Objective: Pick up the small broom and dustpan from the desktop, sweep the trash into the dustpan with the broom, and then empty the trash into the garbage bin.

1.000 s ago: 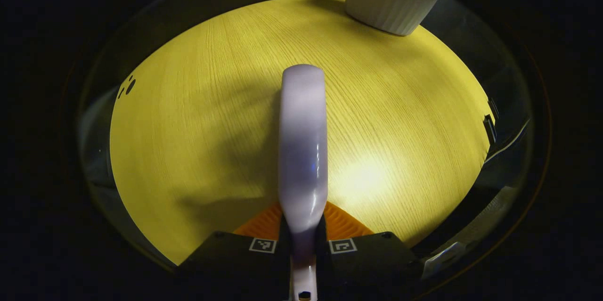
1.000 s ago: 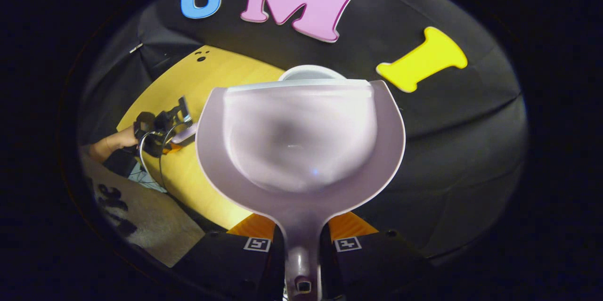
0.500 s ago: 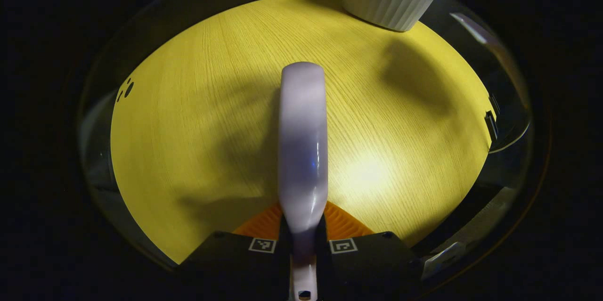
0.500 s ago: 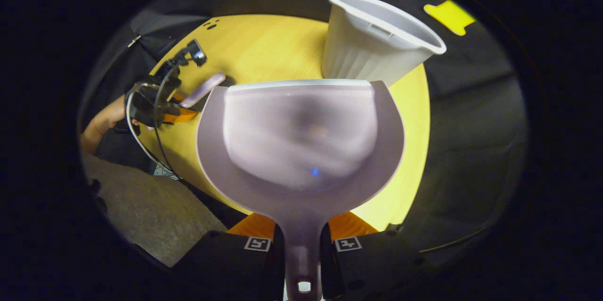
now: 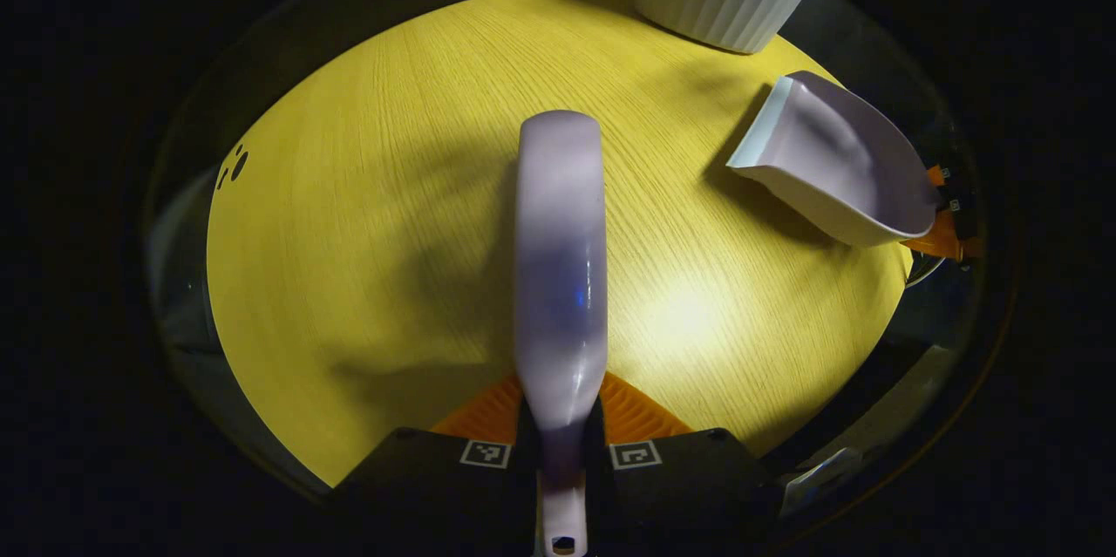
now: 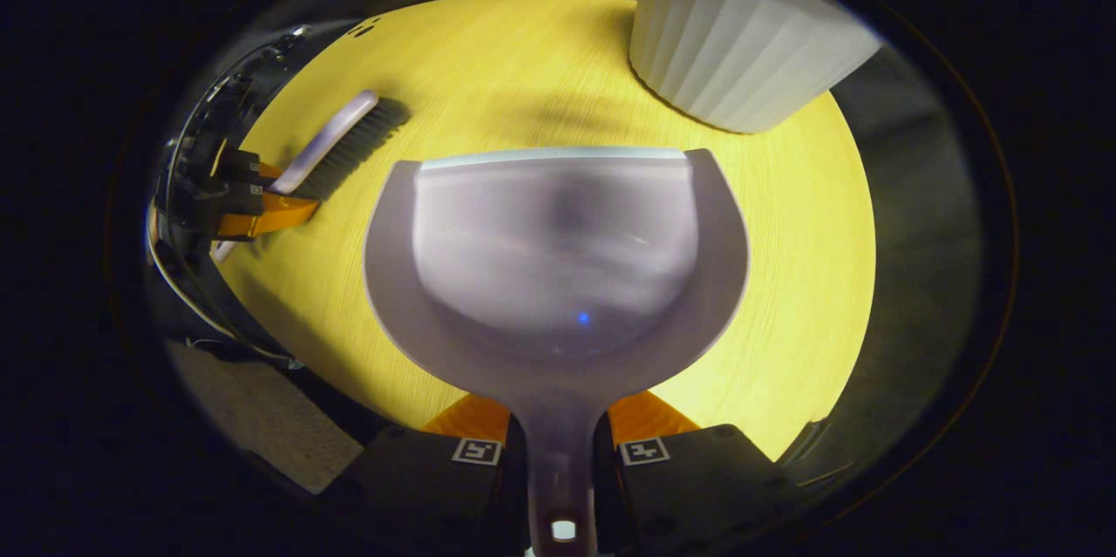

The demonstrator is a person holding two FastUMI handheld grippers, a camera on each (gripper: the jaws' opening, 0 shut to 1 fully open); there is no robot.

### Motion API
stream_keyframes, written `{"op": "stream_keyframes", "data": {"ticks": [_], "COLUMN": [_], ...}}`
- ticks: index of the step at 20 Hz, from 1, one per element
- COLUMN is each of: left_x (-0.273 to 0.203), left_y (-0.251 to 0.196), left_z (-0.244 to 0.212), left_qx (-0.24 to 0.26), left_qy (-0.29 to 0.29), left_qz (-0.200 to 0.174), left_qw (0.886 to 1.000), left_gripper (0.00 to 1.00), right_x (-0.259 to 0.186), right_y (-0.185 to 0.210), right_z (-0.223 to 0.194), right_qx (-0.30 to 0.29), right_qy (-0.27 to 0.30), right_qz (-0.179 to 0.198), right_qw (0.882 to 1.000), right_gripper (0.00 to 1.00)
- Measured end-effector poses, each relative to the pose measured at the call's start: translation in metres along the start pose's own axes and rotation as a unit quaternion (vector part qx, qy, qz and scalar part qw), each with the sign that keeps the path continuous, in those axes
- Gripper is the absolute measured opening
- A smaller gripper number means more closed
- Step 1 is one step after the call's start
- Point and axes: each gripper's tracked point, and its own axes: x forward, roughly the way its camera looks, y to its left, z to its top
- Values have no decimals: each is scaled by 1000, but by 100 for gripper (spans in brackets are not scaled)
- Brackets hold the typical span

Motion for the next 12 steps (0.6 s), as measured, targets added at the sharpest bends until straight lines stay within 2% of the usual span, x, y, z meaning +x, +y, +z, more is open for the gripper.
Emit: {"op": "stream_keyframes", "data": {"ticks": [2, 3, 7, 10, 11, 12], "left_x": [0, 1, 0, -1, 0, 1], "left_y": [-1, 0, -2, -4, -4, -5], "left_z": [0, 0, 0, 0, 1, 3], "left_qx": [1, 1, 1, 14, 16, 17], "left_qy": [2, 2, 6, 12, 14, 14], "left_qz": [0, 0, 3, 5, 9, 14], "left_qw": [1000, 1000, 1000, 1000, 1000, 1000], "left_gripper": [27, 27, 27, 31, 29, 33], "right_x": [8, 11, 22, 26, 30, 33], "right_y": [1, 3, 4, 6, 6, 6], "right_z": [1, 2, 1, -3, -6, -9], "right_qx": [6, 8, 0, 6, 6, 5], "right_qy": [-3, -4, -12, -9, -8, -4], "right_qz": [-1, 3, 2, 8, 9, 11], "right_qw": [1000, 1000, 1000, 1000, 1000, 1000], "right_gripper": [34, 36, 35, 35, 36, 36]}}
